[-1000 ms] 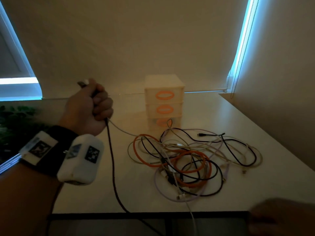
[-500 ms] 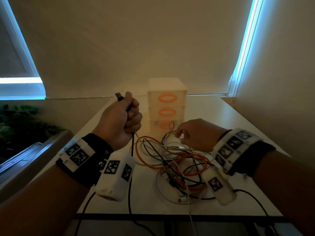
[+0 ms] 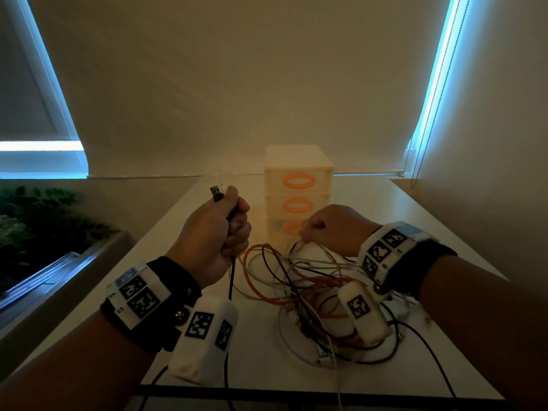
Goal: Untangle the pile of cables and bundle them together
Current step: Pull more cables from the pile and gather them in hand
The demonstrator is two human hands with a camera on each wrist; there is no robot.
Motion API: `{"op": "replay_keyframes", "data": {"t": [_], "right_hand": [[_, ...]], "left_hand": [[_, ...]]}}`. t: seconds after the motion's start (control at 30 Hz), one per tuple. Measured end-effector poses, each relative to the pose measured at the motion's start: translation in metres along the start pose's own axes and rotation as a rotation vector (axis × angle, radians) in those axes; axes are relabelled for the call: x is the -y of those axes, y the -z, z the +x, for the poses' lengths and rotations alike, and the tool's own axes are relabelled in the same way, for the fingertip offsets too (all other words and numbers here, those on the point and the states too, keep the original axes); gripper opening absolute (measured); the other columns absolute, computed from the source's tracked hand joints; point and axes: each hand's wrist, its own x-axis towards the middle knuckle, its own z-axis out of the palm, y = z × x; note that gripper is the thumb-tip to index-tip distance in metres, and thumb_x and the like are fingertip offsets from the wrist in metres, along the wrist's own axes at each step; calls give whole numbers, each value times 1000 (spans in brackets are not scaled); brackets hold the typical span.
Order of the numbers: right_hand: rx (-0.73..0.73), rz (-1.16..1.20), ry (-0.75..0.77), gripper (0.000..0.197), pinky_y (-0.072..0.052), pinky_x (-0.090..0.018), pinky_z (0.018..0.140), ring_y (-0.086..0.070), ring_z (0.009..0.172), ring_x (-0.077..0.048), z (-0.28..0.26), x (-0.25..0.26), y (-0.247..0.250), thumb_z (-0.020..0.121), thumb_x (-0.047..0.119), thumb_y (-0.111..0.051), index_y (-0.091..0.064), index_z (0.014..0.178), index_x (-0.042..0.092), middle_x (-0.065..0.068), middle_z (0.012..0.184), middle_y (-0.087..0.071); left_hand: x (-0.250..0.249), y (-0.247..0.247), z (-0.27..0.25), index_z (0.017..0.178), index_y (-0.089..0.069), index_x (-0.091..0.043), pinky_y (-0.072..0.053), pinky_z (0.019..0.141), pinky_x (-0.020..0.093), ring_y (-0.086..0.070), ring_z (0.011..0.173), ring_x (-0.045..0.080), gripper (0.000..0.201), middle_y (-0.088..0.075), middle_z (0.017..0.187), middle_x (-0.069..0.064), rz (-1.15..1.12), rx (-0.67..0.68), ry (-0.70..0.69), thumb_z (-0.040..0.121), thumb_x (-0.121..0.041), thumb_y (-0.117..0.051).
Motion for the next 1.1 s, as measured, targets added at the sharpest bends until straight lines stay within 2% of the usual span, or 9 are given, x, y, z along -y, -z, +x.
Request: {"op": "replay_keyframes", "data": {"t": [0.13,0.3,0.43,0.57,0.67,0.73,0.87,0.97,1.1], "right_hand": [[80,316,-113,29,-50,-26,51,-57,55,-16,-1,11,7,101,30,-49,-63,84,11,-4,68,-61],[1,265,16,10,-48,-22,52,-58,57,-10,4,17,11,98,20,-55,-62,105,20,0,71,-63],[-19,-130,155,14,-38,-17,69,-51,80,-9,-2,5,2,95,14,-56,-64,98,26,13,85,-44],[111,-366,133,11,-44,-27,87,-50,94,-14,-3,-7,-13,91,26,-65,-68,100,33,7,101,-40],[-118,-310,247,6,-38,-20,72,-47,85,-11,-10,-2,-11,91,28,-64,-66,96,27,5,96,-42],[-128,-199,299,4,-36,-18,66,-47,72,-6,-18,10,-9,89,27,-65,-64,88,22,9,85,-48],[220,-160,104,40,-47,-19,64,-57,59,-3,-24,26,-21,95,43,-56,-71,73,13,4,73,-68],[145,-145,17,34,-55,-29,83,-64,85,-11,-14,25,-38,94,46,-55,-74,102,19,3,101,-71],[167,-235,-53,39,-57,-35,77,-65,78,-17,-5,28,-52,89,51,-56,-71,76,17,1,79,-68]], "left_hand": [[-2,2,-2,83,-53,-12,-17,39,24,-23,42,10,41,-30,59,0,8,-12,0,109,-41,-39],[-4,3,-7,84,-53,-12,-16,40,25,-24,43,10,40,-30,59,0,25,-13,-2,109,-40,-39],[-4,6,-13,84,-53,-12,-17,38,23,-23,42,10,40,-30,58,0,35,-23,-1,109,-39,-39],[-4,9,-15,84,-54,-11,-19,37,22,-24,42,10,39,-30,58,1,46,-31,-5,109,-39,-40],[-3,11,-15,84,-54,-11,-19,36,22,-24,42,10,39,-30,58,1,46,-31,-6,109,-39,-40],[-3,13,-15,84,-54,-12,-19,37,23,-24,42,10,39,-31,58,1,48,-32,-3,109,-39,-41],[-1,9,-12,85,-53,-12,-19,37,23,-24,43,11,39,-30,59,1,53,-25,11,109,-39,-40],[3,-1,-12,85,-53,-11,-18,38,23,-23,43,11,39,-30,60,1,44,-5,24,109,-39,-40],[2,-7,-15,85,-53,-11,-16,41,24,-23,44,11,39,-30,59,1,32,9,44,109,-39,-40]]}}
